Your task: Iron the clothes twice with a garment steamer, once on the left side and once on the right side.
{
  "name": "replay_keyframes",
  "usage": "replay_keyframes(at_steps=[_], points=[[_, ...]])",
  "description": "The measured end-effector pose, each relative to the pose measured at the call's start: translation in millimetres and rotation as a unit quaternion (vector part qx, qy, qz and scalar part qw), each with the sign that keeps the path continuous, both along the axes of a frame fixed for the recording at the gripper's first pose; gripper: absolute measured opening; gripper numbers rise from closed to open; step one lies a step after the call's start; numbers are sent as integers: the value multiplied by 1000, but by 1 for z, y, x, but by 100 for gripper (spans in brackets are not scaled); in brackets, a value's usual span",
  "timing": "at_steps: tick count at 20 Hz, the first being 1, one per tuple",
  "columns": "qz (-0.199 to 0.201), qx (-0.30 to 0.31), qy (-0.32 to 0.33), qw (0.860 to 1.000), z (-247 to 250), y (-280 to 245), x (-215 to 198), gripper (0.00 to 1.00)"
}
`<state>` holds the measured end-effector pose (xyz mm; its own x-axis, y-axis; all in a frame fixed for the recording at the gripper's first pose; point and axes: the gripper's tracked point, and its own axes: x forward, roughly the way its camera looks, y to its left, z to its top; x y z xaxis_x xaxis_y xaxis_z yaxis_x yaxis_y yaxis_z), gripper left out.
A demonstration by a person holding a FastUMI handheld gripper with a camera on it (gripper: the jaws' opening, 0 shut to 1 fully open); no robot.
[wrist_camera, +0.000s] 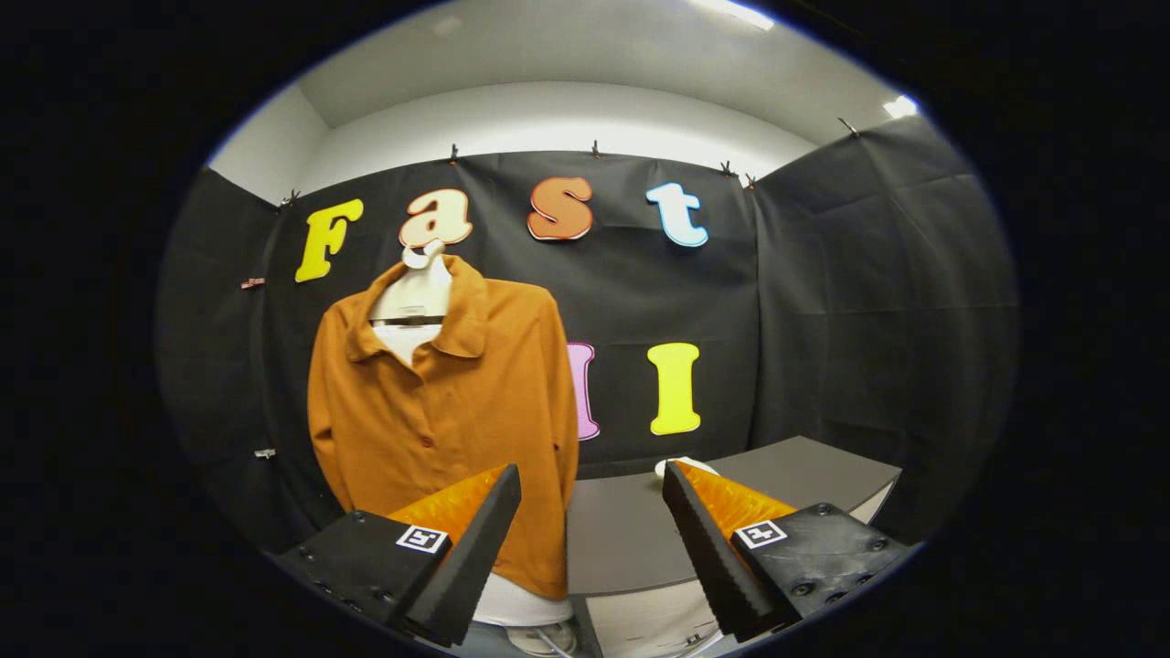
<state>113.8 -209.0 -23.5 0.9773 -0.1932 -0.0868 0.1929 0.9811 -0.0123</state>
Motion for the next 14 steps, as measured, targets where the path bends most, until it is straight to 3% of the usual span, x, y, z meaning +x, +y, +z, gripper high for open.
replay_keyframes(at_steps=[7,14], points=[[-13,11,27,999,-19,-84,34,98],[-38,42,94,994,-69,-141,62,98]])
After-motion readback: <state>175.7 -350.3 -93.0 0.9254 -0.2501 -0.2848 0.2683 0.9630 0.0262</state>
